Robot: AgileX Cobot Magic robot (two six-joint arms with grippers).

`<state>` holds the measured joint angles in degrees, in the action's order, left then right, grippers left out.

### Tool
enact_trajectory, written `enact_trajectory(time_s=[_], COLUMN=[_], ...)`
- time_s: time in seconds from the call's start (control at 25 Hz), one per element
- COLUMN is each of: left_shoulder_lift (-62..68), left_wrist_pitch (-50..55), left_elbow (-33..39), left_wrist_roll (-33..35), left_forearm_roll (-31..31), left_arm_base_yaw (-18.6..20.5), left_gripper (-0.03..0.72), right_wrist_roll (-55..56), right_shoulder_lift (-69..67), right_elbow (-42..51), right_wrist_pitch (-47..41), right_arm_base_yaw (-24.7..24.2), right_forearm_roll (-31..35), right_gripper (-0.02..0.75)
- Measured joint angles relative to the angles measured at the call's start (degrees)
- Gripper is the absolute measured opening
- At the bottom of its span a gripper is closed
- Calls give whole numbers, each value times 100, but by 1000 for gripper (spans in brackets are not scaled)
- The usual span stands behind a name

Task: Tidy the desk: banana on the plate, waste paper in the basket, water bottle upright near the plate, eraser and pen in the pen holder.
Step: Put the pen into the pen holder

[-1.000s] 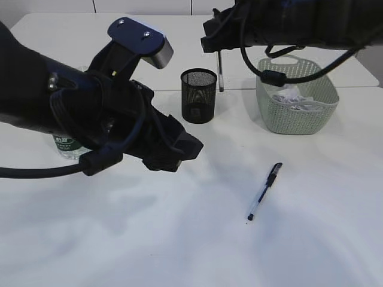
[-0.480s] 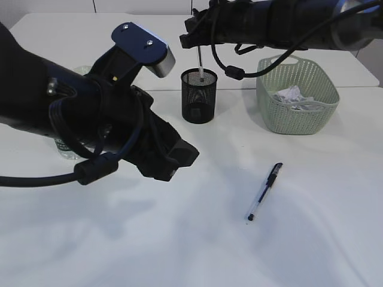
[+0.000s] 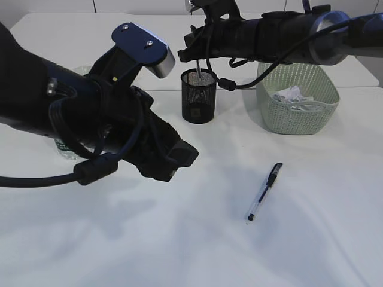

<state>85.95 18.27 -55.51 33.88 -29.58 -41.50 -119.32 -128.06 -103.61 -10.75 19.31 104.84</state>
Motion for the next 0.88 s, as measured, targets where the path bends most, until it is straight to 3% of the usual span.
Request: enact_trajectory(time_s=[0.36, 0.64, 0.88], left_shoulder_lift=[0, 0, 0], left_wrist_pitch=[2, 22, 33], left_elbow=[0, 0, 0], left_wrist_roll=[0, 0, 0], left_forearm_roll=[9, -1, -1], left_arm_base_yaw=[0, 0, 0], left_gripper=[425, 425, 425], right_wrist_roll=[10, 10, 10], right_shoulder_lift=[0, 0, 41], right_elbow=[-26, -26, -26], right_wrist_pitch=[0, 0, 123], right_arm_base_yaw=[-22, -22, -22], right_forearm_roll=[-8, -8, -8], right_gripper=[83, 298, 335])
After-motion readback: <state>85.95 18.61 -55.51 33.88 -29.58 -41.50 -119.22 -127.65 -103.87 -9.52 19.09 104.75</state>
